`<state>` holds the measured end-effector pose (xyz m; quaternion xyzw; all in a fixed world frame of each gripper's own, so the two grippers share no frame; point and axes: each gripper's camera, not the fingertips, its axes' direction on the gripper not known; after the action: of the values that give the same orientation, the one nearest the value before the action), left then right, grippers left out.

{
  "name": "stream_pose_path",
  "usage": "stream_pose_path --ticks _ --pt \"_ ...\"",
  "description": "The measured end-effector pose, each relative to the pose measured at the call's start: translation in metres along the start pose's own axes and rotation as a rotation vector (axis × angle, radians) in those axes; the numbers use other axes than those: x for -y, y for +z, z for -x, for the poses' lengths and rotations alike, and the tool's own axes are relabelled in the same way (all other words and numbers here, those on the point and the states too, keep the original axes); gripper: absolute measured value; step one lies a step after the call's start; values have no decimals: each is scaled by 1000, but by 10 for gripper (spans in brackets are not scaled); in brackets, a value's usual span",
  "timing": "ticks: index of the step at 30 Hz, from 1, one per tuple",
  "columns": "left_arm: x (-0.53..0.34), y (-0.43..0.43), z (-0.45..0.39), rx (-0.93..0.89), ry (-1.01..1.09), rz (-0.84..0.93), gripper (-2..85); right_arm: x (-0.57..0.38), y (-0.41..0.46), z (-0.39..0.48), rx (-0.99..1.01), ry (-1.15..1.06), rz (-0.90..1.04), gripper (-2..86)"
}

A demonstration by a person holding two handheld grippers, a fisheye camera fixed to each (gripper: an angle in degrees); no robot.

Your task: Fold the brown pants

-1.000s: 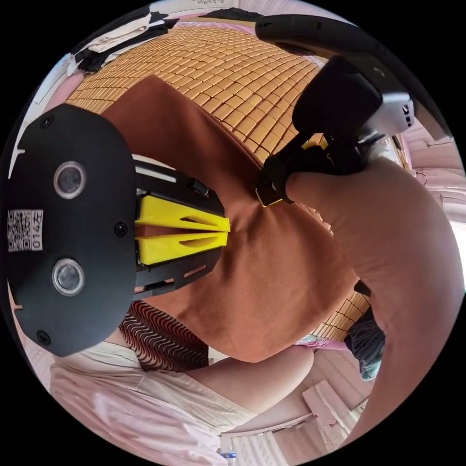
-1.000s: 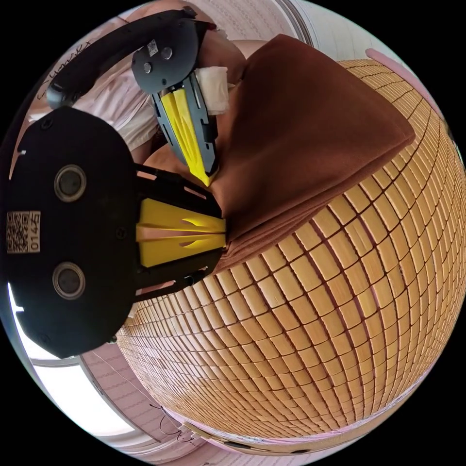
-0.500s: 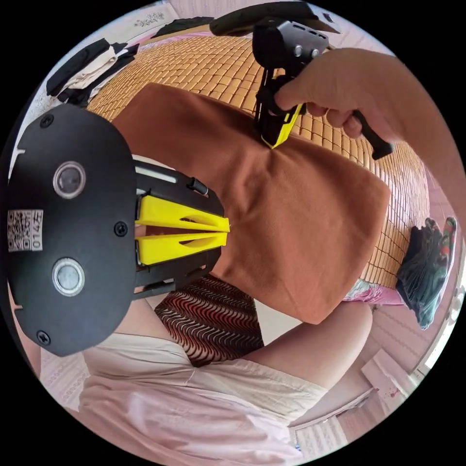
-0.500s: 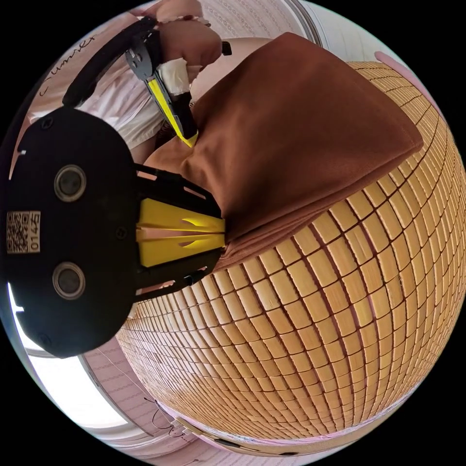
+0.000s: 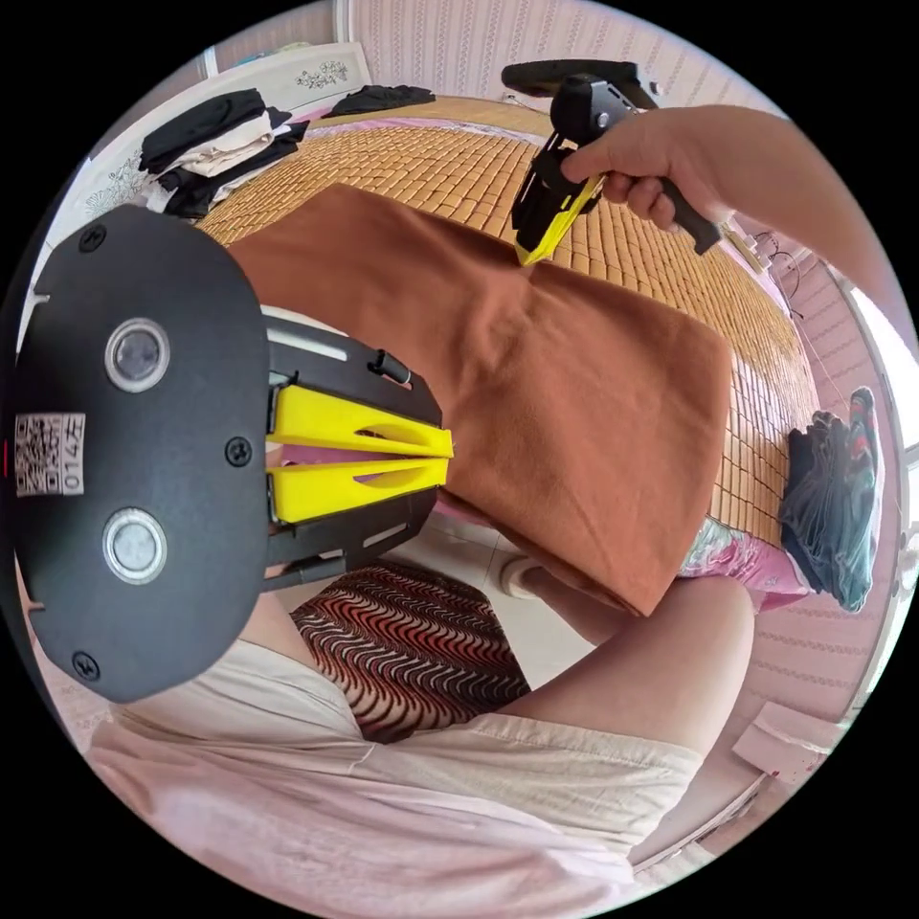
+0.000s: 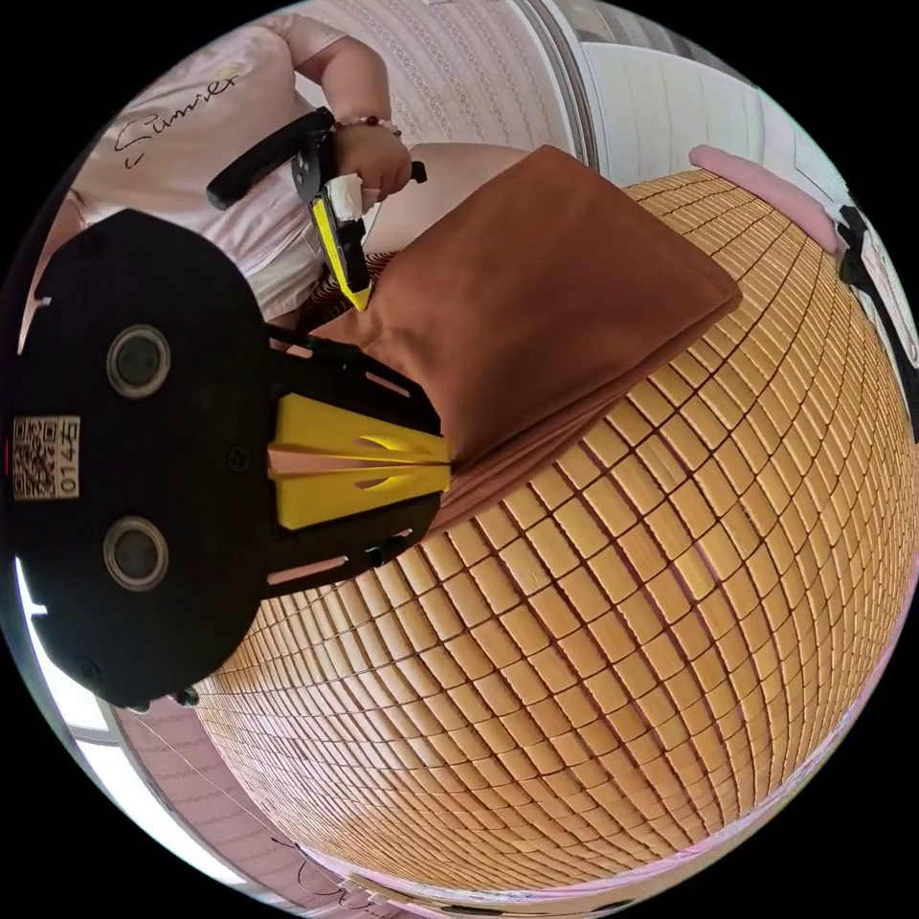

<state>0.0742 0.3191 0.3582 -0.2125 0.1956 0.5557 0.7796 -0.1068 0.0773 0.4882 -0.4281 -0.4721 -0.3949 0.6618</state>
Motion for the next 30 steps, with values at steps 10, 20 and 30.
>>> stream_pose_path --ticks 10,20,30 --pt "-17 -37 -14 -217 15 -264 -4 -253 -44 11 -107 254 -527 4" --pt "36 -27 -59 -265 0 -332 97 -474 24 -3 353 527 -350 170" --pt "53 -26 -73 -271 -3 -285 172 -531 -6 -4 428 459 -288 99"
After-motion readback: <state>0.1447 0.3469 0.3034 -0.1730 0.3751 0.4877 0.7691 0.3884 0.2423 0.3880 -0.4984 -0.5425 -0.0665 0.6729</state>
